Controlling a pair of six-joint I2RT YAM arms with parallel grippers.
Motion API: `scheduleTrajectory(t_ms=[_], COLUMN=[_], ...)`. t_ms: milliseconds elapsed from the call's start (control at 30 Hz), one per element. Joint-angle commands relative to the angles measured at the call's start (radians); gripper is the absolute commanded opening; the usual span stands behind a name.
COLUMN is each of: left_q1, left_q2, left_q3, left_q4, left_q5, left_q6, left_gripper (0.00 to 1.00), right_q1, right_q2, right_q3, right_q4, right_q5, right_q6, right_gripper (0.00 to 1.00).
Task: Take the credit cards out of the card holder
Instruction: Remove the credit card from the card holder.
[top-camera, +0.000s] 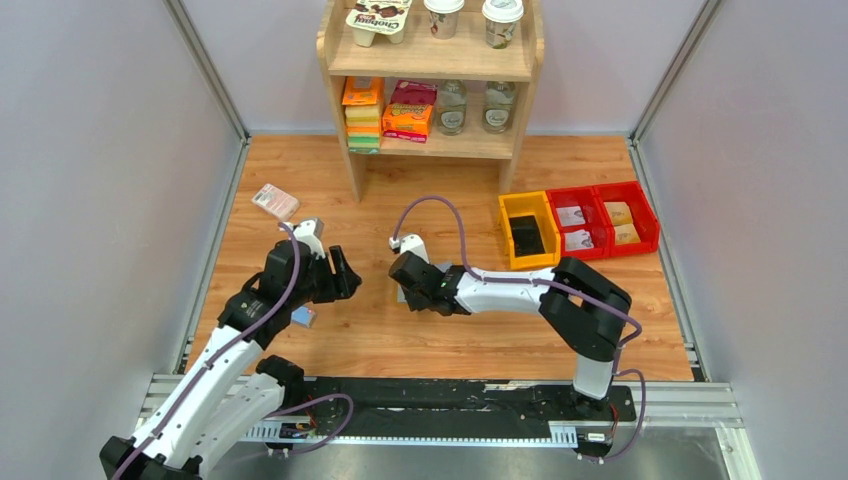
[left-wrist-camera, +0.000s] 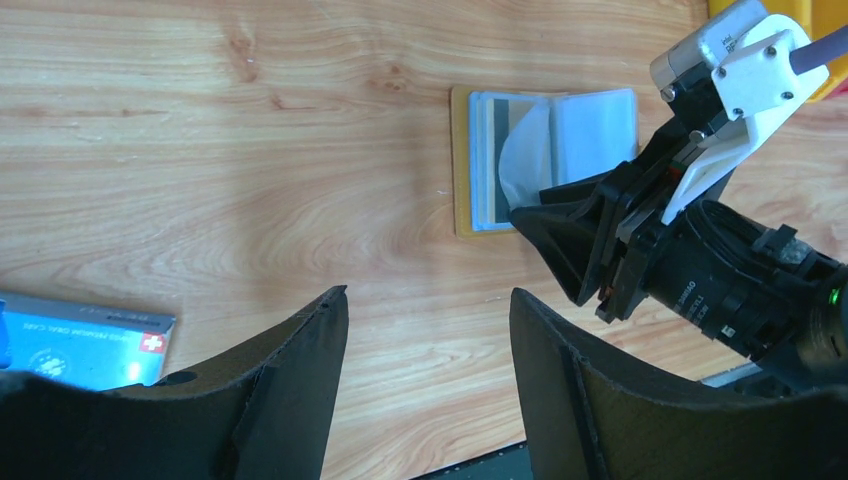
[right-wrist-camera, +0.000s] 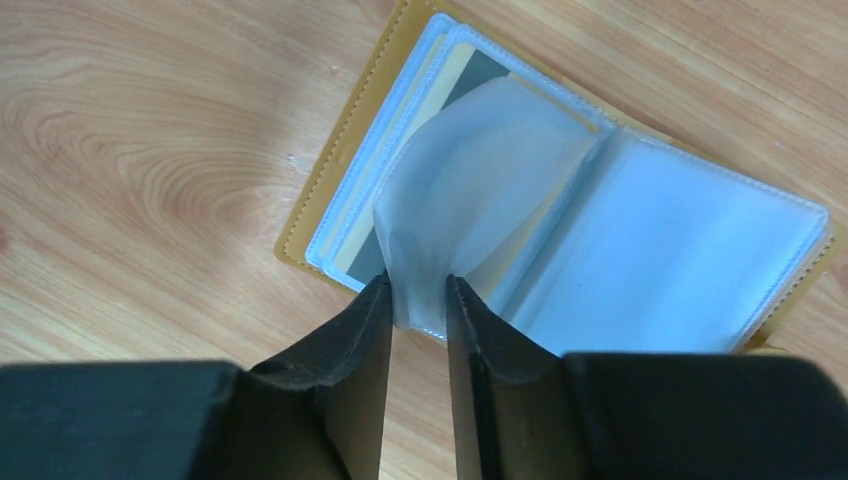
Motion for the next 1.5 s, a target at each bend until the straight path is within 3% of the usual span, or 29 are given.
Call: scheduleTrajectory(t_ms=[0,233,333,600,833,1200,1467], left_q1=[0.001,-0.001,-0.001,-0.013,-0.088,-0.146,-0.154], left_q2=[0.016,0.105,0.157,0.391,0.651,0.98,1.038], left_q3=[-0.01,-0.028,-0.033,-0.019,0.067,0.151,0.114], left_q4=[0.079,0.2,0.275,0.466,0.581,0.678,0.6], left_q5=[0.065,0.186,0.249,0.369,0.391,0.418,0.359], left_q6=[-0.013,-0.037,-0.059,-0.1,-0.111,-0.123,-0.136], left_gripper=[0.68,0.68,0.65,0.44,0.39,0.3,0.27], right_q1=[-0.029,-0.077,-0.094,-0.149,-0.183,-0.192,-0.189], right_q2=[-0.047,-0.158,-0.199,-0.31,-0.345,-0.359,-0.465], right_q3=[-0.089,-0.204,-0.259,-0.448,-0.534,-0.549,-0.515], right_q4=[0.07,0.215,0.252,0.526,0.654,0.627,0.309], right_q5=[-0.064,-0.139,-0.101,-0.197,-0.277,-0.277,-0.031], right_q6=[0.003,0.043,0.086,0.155,0.194,0.192,0.235], right_gripper=[0.27,0.18,0.13,0.08,0.06,0.05,0.09])
